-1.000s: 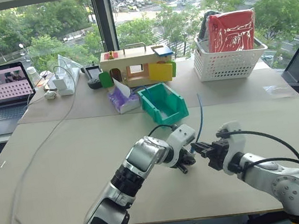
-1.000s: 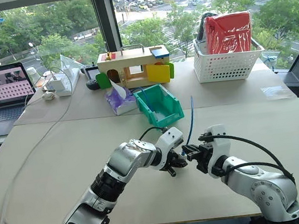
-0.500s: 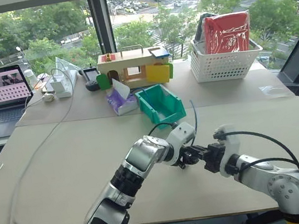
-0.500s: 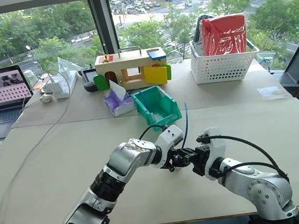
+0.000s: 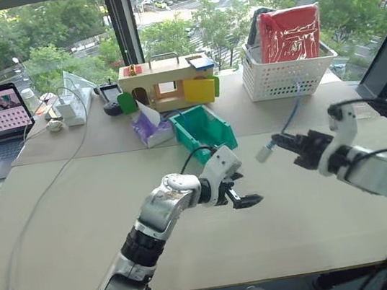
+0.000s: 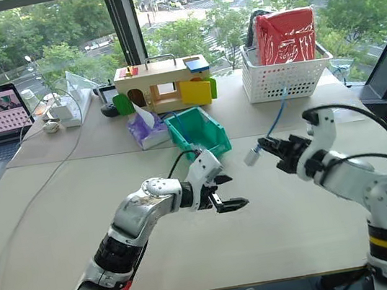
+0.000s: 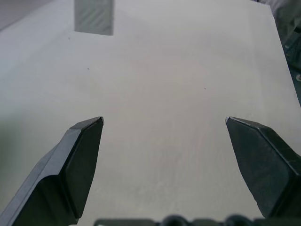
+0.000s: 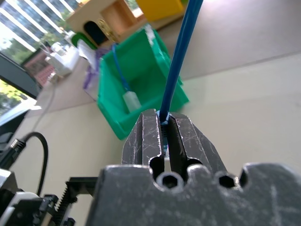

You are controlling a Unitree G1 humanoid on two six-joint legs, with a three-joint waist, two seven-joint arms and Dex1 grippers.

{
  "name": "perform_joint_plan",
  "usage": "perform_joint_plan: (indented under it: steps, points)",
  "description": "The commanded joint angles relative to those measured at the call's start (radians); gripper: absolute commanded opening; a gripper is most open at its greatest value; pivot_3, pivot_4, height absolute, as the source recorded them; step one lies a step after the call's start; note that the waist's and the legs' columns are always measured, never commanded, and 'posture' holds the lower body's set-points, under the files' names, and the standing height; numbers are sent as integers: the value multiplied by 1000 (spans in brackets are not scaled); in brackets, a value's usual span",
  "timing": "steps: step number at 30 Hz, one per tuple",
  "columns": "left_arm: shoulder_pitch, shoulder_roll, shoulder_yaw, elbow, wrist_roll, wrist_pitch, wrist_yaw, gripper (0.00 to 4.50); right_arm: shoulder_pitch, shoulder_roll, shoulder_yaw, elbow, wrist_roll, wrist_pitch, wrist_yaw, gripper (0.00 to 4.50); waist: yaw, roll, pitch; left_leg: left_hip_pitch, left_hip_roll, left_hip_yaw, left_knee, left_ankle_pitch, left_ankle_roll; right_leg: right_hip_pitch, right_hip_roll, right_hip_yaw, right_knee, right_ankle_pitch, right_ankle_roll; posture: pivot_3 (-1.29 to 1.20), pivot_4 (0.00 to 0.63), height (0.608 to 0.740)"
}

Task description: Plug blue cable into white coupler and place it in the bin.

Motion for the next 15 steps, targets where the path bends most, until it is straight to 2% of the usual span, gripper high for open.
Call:
perform_joint_plan:
  steps: [1, 4, 8, 13, 15]
  points:
    - [36, 22, 78, -56, -25, -67, 10, 4483, -176, 45, 68, 138, -137, -112, 129, 0, 2, 0, 1, 0, 0, 0, 0, 0, 0, 0, 0, 0, 1, 0, 0, 0, 150, 729]
    - [66, 12, 160, -70, -47, -86, 64, 4483, -335, 74, 170, 351, -325, -212, 256, 0, 6, 1, 1, 0, 0, 0, 0, 0, 0, 0, 0, 0, 1, 0, 0, 0, 150, 729]
    - [143, 58, 264, -140, -49, -119, 118, 4483, -514, 119, 338, 716, -605, -407, 486, 0, 9, 1, 2, -3, 0, 0, 0, 0, 0, -2, -1, -2, -1, 2, -2, 0, 150, 729]
    - [243, 108, 341, -233, -64, -117, 164, 4483, -638, 174, 347, 1072, -786, -618, 592, 0, 10, 1, 3, -5, 0, -1, -1, 0, 0, -3, -1, -3, 0, 2, -2, 0, 150, 729]
    - [288, 135, 375, -279, -74, -120, 172, 4500, -669, 191, 347, 1163, -840, -680, 625, 877, 8, 2, 4, -6, -1, -2, -1, 0, 0, -4, -1, -3, 0, 2, -2, 0, 150, 729]
